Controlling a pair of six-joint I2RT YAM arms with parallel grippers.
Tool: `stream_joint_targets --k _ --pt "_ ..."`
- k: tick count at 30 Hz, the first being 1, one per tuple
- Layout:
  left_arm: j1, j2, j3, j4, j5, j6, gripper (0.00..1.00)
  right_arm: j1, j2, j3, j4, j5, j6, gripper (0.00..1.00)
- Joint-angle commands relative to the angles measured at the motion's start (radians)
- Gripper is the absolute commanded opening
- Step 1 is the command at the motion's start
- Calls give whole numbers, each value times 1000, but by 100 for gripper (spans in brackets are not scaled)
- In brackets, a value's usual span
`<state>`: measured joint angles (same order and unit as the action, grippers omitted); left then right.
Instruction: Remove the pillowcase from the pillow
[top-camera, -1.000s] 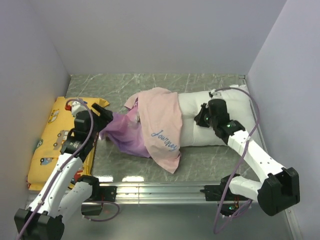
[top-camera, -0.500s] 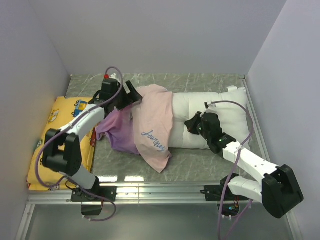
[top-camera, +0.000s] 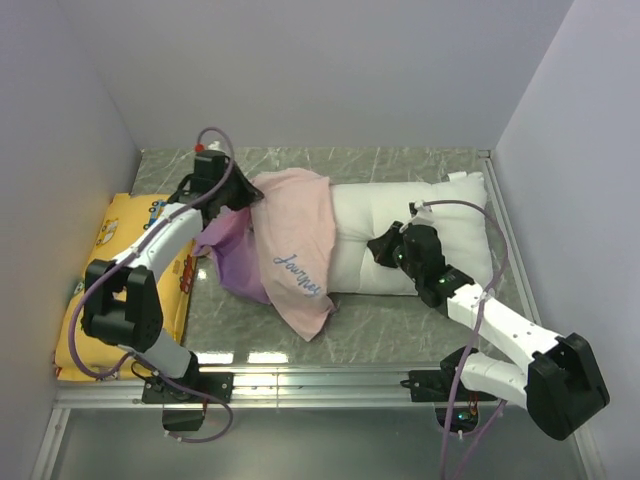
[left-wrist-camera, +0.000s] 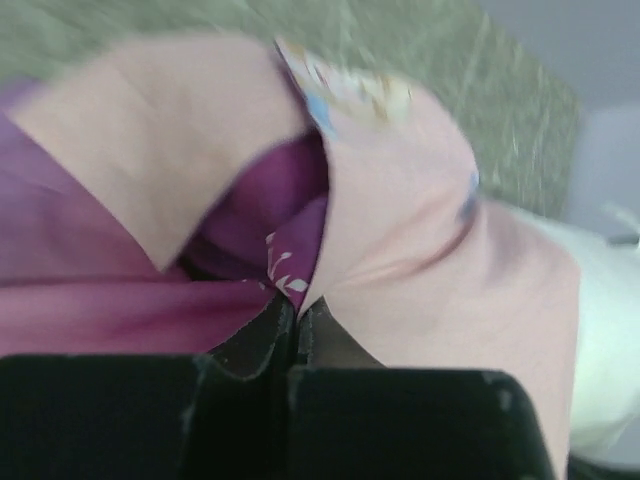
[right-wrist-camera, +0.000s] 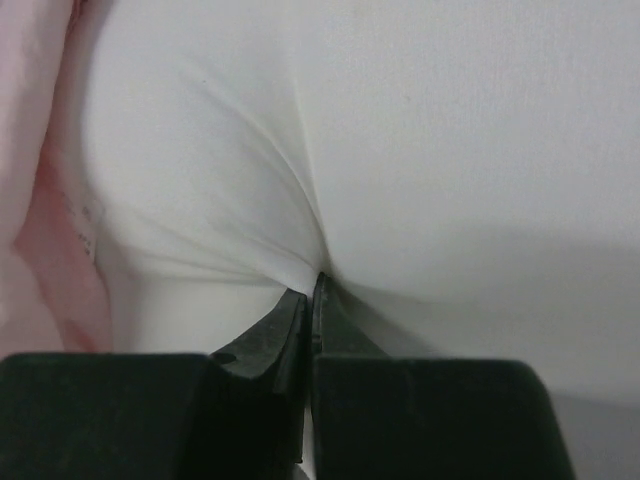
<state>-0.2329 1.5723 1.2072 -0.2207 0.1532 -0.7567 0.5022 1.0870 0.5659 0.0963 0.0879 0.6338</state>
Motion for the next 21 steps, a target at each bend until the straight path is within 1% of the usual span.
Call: stream_joint_targets --k 1,3,4,7,10,12,13,14,16,17,18,19,20,21 --pt "183 -95 52 -18 -150 -29 1 -37 -25 -24 -247 50 -22 0" --pt "230 -107 51 -12 -150 -47 1 -79 -45 -38 -245 27 -26 0" --pt "280 -118 48 -8 -152 -56 1 -94 -47 -43 -247 20 -29 0" --pt "335 -118 46 -6 -130 -64 0 -148 -73 -67 -247 -29 -37 0" --pt "340 -106 51 -14 -121 -50 1 -185 -91 -75 -245 -40 -40 0" --pt "342 -116 38 -14 -138 -44 0 -215 -107 -60 -276 -28 -58 0" --pt "342 -121 38 -19 -145 -38 0 -275 -114 -54 -282 -40 -68 0" --pt "342 -121 44 -25 -149 -23 0 -301 -140 -40 -288 -54 -74 0" --pt "337 -126 46 1 -95 -7 1 -315 -163 -3 -331 -71 -100 0" --pt "328 -120 49 12 -63 3 0 -300 -177 40 -333 -85 -109 3" --pt "316 -103 58 1 -49 10 1 -275 -180 67 -360 -115 -129 11" --pt "276 -94 75 -6 -56 19 1 -237 -180 100 -380 -56 -138 28" --pt "255 -89 80 -11 -64 37 1 -114 -182 167 -406 5 -149 39" --pt "210 -78 80 -11 -67 42 1 -53 -174 199 -443 74 -178 48"
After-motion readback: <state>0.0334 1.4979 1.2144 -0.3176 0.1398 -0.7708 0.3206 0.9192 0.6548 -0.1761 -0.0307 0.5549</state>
